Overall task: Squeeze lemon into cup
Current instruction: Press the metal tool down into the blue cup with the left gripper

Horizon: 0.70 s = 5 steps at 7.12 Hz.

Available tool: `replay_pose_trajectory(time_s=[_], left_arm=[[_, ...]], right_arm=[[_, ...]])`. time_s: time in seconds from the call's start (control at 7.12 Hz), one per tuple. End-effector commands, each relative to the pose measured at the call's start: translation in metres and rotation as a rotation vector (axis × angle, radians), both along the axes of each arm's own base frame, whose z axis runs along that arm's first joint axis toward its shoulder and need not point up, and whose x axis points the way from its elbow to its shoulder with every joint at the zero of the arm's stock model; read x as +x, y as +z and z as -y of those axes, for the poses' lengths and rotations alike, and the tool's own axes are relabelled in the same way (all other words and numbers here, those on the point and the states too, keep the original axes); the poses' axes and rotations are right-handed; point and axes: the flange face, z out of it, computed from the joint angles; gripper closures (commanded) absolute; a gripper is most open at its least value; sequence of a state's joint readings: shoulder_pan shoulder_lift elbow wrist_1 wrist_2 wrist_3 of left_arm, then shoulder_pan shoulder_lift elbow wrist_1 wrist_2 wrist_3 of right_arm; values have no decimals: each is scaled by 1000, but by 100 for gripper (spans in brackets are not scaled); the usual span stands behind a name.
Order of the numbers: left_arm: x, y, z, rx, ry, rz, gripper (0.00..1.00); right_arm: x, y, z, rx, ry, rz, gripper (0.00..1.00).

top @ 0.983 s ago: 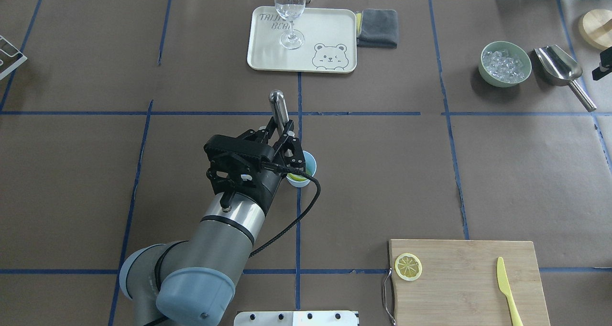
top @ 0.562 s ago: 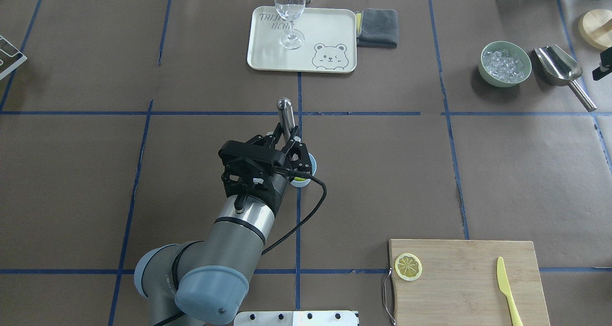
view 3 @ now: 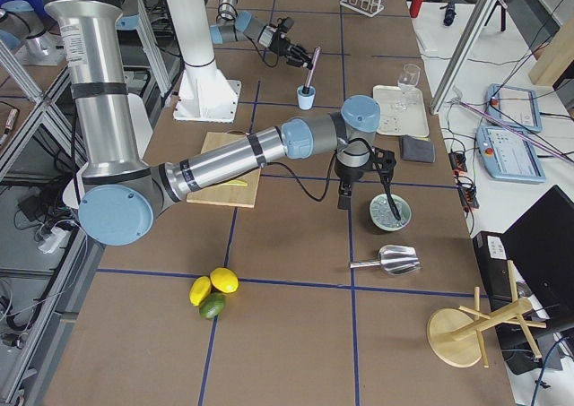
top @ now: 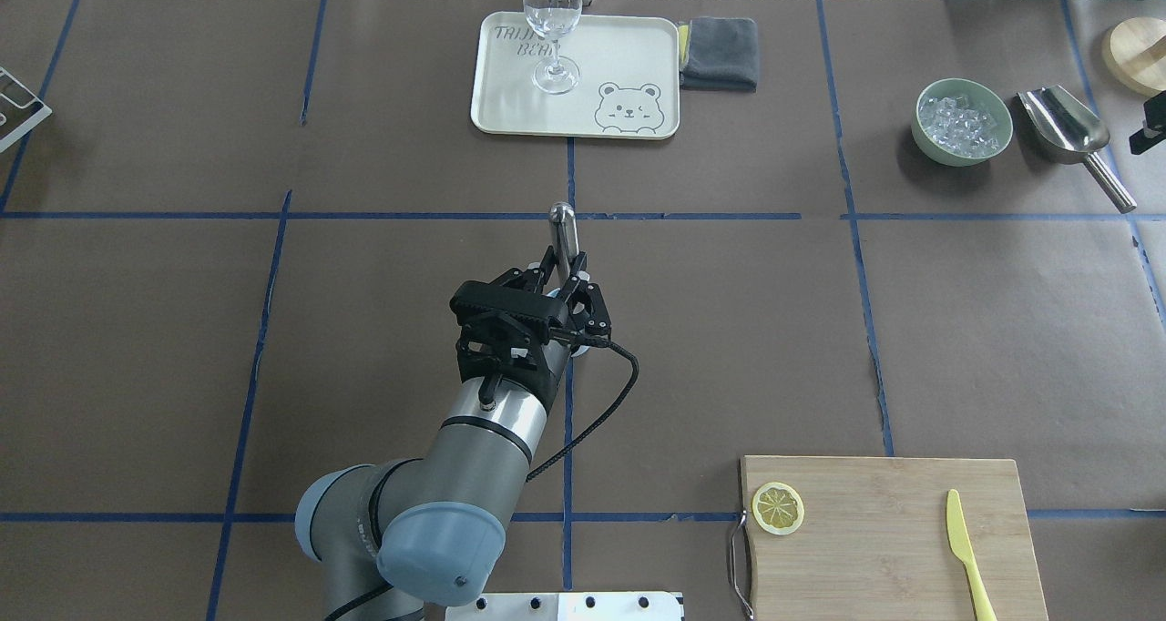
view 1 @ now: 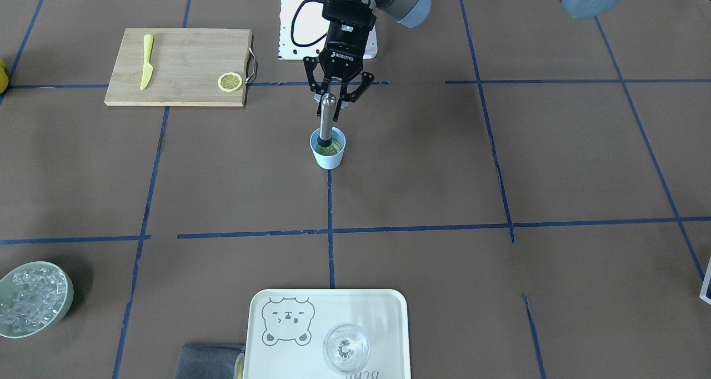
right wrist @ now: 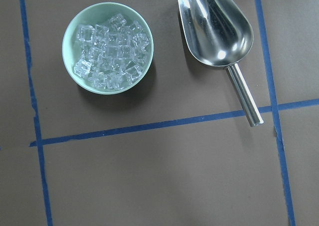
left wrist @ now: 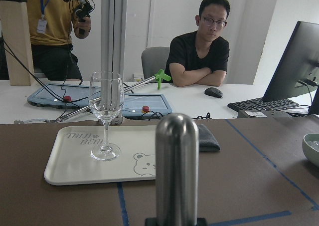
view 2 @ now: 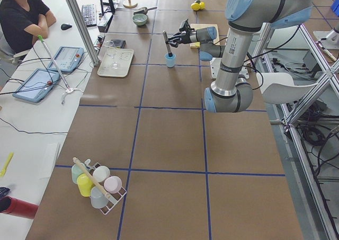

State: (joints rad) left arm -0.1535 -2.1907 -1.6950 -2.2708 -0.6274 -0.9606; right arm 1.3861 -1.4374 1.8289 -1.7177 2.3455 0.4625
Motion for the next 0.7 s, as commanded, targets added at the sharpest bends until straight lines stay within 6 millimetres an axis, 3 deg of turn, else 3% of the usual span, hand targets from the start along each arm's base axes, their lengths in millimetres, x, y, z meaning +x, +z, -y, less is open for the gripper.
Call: replay_pose_trajectory(time_s=[0.0,0.28,0.56], left_arm=[[12,10,3,-5,-2,24,100],[25,26,5,-3,0,12,100],[26,27,4,-3,1,15,100]], right_arm=[[0,3,3,-6,1,0,0],[2,3,4,-6,4,0,0],[2,2,4,-5,4,0,0]])
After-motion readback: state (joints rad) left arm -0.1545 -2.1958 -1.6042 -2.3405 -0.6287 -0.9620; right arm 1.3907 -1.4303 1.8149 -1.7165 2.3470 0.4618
